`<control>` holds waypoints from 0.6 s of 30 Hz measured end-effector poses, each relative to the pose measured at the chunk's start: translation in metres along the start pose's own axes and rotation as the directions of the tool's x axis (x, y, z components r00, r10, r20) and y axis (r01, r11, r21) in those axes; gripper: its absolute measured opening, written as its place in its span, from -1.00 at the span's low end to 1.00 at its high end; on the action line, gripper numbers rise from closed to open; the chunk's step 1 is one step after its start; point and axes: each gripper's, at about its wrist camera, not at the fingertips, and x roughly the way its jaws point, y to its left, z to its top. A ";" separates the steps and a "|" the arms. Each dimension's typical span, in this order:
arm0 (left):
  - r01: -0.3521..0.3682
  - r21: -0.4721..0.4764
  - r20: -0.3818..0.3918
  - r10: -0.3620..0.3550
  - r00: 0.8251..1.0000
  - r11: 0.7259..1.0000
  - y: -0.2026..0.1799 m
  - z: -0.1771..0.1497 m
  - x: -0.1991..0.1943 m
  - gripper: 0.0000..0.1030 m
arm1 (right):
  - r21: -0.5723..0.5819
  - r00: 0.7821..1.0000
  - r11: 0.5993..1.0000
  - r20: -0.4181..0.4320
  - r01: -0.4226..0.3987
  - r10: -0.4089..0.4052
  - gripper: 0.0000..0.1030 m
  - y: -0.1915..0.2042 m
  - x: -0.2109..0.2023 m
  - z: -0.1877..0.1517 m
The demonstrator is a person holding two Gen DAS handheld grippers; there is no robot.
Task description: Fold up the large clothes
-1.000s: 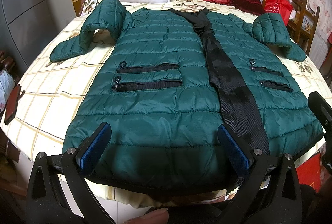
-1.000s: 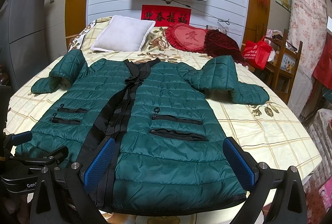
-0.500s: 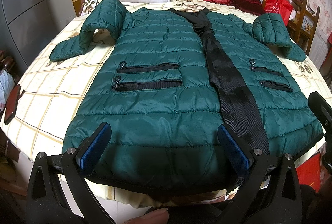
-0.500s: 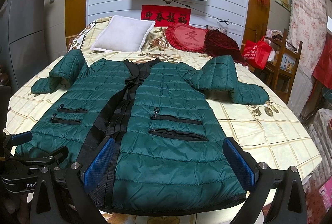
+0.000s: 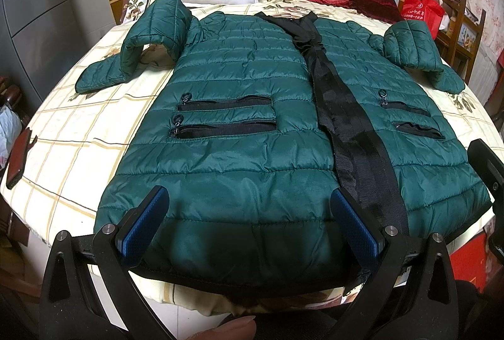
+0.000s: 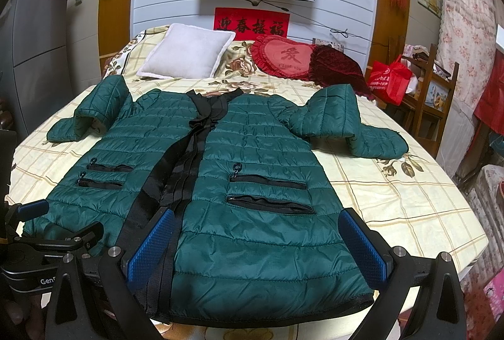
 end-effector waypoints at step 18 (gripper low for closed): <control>0.002 -0.001 -0.002 -0.002 1.000 1.000 -0.001 -0.001 0.000 0.99 | 0.000 1.000 1.000 -0.001 0.000 0.000 0.99 0.001 0.001 0.000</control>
